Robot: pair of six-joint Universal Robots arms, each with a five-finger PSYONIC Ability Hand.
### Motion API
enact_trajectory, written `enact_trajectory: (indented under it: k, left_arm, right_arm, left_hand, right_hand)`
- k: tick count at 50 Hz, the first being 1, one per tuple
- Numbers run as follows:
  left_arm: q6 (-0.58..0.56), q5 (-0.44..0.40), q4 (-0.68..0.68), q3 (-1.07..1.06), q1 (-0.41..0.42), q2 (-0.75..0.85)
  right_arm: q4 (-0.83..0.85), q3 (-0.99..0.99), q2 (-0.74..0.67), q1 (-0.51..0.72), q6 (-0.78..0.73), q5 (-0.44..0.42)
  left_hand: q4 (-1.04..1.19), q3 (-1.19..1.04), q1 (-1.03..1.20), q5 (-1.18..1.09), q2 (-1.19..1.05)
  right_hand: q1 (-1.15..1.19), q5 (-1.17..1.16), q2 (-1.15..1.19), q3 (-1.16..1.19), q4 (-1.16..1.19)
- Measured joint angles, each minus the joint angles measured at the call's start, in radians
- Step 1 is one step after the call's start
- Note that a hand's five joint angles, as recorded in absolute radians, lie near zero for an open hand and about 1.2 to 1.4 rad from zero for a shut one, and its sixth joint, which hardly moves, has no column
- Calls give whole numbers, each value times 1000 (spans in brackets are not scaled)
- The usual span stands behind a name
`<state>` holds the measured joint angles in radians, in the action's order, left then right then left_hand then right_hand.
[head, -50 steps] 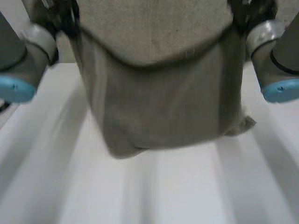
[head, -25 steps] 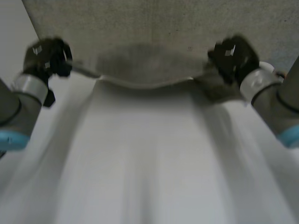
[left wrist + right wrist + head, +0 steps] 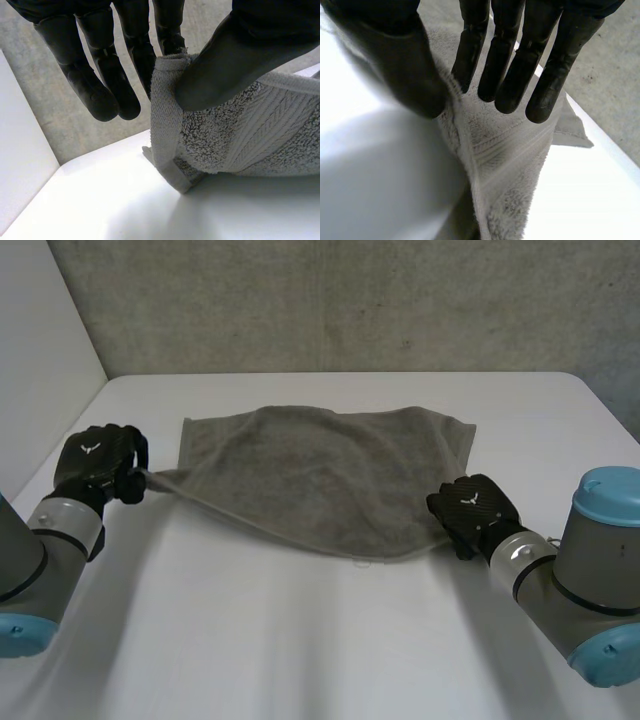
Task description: Fold the towel.
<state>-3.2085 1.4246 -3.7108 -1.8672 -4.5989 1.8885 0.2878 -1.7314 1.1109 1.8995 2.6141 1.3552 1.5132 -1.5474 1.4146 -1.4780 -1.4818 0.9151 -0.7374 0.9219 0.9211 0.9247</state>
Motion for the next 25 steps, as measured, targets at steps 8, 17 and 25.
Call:
enact_trajectory:
  k: [8, 17, 25]
  left_arm:
    - [5, 3, -2, -1, -25, 0]
    - [6, 4, -2, -3, -44, 1]
    - [6, 4, -1, -3, -46, 2]
  right_arm:
    - [-1, -3, -1, -1, 69, 42]
    - [-7, 8, -3, -20, 55, 103]
    - [-37, 25, -9, -75, -23, 114]
  left_hand:
    - [0, 0, 0, 0, 0]
    - [0, 0, 0, 0, 0]
    - [0, 0, 0, 0, 0]
  right_hand:
    - [-198, 218, -202, -202, -208]
    - [-242, 278, -231, -251, -249]
    - [-241, 276, -231, -251, -249]
